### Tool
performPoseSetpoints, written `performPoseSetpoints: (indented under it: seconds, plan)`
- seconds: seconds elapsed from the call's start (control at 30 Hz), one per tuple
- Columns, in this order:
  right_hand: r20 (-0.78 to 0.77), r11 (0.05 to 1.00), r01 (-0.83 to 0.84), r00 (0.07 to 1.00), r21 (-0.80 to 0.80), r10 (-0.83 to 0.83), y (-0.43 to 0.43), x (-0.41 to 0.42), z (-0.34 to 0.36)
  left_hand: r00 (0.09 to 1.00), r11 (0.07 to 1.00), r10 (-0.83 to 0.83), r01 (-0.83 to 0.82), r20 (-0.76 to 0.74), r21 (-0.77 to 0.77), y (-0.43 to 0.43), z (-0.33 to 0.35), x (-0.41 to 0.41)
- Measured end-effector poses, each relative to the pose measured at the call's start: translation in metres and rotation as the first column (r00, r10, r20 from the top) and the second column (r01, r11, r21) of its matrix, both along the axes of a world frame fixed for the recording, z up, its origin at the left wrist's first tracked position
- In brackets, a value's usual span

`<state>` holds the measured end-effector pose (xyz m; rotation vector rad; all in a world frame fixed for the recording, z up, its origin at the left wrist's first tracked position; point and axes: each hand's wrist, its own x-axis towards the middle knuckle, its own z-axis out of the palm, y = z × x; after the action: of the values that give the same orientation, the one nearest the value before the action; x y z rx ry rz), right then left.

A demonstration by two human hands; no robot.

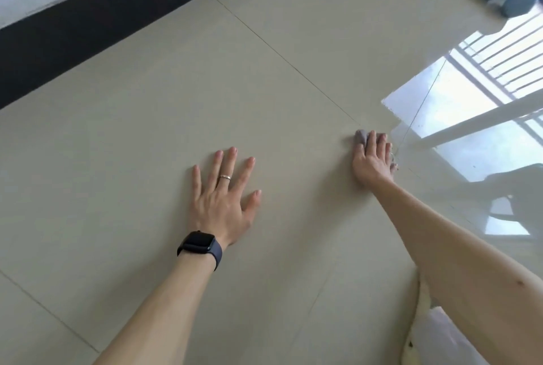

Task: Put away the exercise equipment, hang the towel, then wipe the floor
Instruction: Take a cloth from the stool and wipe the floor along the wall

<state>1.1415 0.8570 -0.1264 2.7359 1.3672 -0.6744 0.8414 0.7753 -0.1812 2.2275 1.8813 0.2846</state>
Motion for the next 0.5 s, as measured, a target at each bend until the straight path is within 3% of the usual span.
performPoseSetpoints:
  seconds: [0.07,0.1,0.17,0.2,0.27,0.3,0.33,0.37,0.4,0.43,0.47,0.5]
  plan:
    - [-0.013,0.995,0.088,0.996,0.054,-0.088,-0.006,-0.021,-0.005,1.0,1.0,0.005,-0.006,-0.002,-0.021,0.002,0.0,0.0]
    - [-0.008,0.996,0.039,0.999,0.085,-0.039,-0.023,-0.039,-0.011,1.0,1.0,0.01,-0.01,0.0,-0.029,0.002,0.0,0.0]
    - [0.038,0.955,-0.258,0.966,0.145,0.255,-0.083,-0.084,-0.018,1.0,1.0,0.012,-0.012,0.007,-0.029,0.004,0.0,0.0]
    - [0.045,0.875,-0.458,0.888,0.157,0.457,-0.12,-0.104,-0.017,1.0,1.0,0.005,-0.005,0.008,-0.029,0.004,0.001,0.0]
    - [0.069,0.556,-0.815,0.571,0.164,0.818,-0.173,-0.12,-0.013,1.0,1.0,-0.018,0.019,0.017,-0.021,0.003,0.001,-0.002]
    - [0.057,0.382,-0.908,0.397,0.173,0.916,-0.174,-0.112,-0.01,0.999,0.999,-0.042,0.043,0.025,-0.02,0.004,0.003,-0.003]
    - [0.058,0.272,-0.946,0.286,0.178,0.956,-0.162,-0.1,-0.011,0.997,0.997,-0.076,0.076,0.02,-0.023,0.003,0.004,-0.007]
    - [0.103,0.264,-0.949,0.284,0.169,0.953,-0.145,-0.087,-0.014,0.994,0.994,-0.107,0.107,0.006,-0.026,-0.001,0.006,-0.013]
    - [0.14,0.384,-0.908,0.407,0.17,0.903,-0.124,-0.077,-0.015,0.993,0.993,-0.118,0.118,-0.01,-0.025,-0.006,0.007,-0.02]
    - [0.155,0.592,-0.787,0.616,0.175,0.772,-0.101,-0.068,-0.016,0.995,0.995,-0.098,0.097,-0.022,-0.025,-0.013,0.008,-0.032]
    - [0.127,0.812,-0.559,0.829,0.17,0.544,-0.08,-0.064,-0.013,0.998,0.998,-0.053,0.052,-0.037,-0.023,-0.023,0.009,-0.045]
    - [0.068,0.945,-0.281,0.96,0.166,0.273,-0.066,-0.065,-0.013,0.999,1.0,0.004,-0.005,-0.05,-0.019,-0.036,0.009,-0.061]
